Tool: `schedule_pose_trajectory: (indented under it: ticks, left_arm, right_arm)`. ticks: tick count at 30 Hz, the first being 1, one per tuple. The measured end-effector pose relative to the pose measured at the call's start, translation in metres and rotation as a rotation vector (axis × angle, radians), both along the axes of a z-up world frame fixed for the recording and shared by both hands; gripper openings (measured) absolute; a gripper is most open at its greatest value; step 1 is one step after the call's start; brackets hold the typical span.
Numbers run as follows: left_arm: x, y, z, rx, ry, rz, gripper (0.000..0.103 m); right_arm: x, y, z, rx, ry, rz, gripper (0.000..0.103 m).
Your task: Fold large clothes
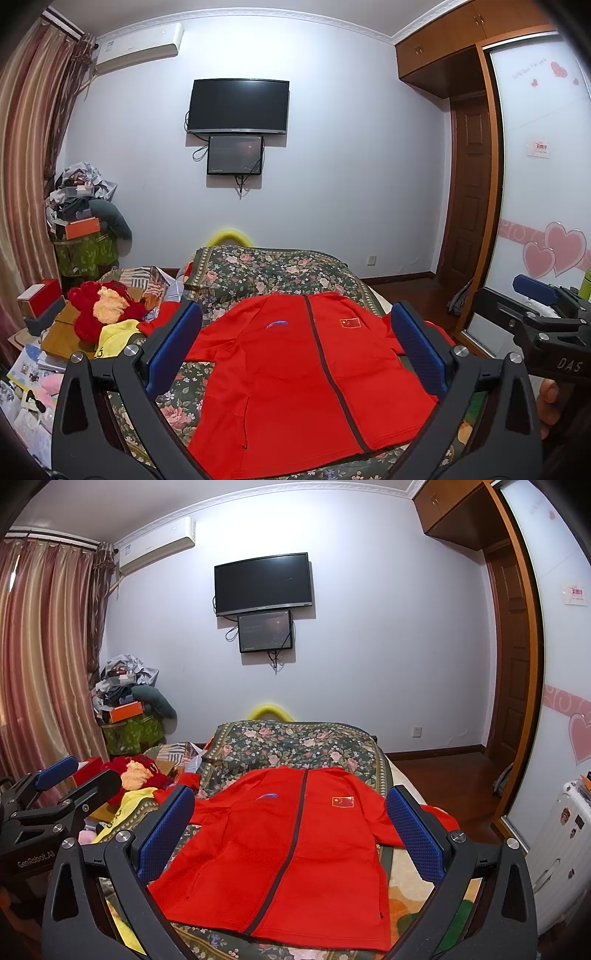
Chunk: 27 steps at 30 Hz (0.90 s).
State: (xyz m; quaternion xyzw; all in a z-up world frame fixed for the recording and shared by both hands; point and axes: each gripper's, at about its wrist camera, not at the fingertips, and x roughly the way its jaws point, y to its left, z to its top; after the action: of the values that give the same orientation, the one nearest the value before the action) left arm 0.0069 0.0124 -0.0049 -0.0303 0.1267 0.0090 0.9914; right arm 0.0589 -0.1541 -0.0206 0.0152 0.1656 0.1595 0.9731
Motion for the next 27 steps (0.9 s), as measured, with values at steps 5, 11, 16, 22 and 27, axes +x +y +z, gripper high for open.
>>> schedule_pose_trajectory:
  ticks: [5,11,16,22,27]
  left_arm:
    - [0.0013,0.0025,-0.0025,-0.006,0.005,0.001,0.103]
    - [0.0024,0.0032,-0.0043,-0.006,0.009,0.002,0.103]
    - [0.0003,0.0012,-0.0029,-0.004,0.009,0.001,0.103]
    - [-0.0003,0.0030,-0.0036,-0.006,0.013,0.001,0.103]
    - [0.0015,0.0022,-0.0032,-0.010,0.015,0.001,0.103]
  right_arm:
    - [-0.0023,0.0040,-0.0029,-0.001,0.001,-0.001,0.103]
    - [-0.0020,0.0041,-0.0031,0.000,0.002,-0.001,0.103]
    - [-0.0011,0.0034,-0.0028,-0.001,0.002,0.000,0.103]
    - [-0.0031,0.0048,-0.0026,-0.002,0.003,-0.001,0.103]
    - [-0.0033,0.0052,-0.0033,-0.002,0.003,-0.001,0.103]
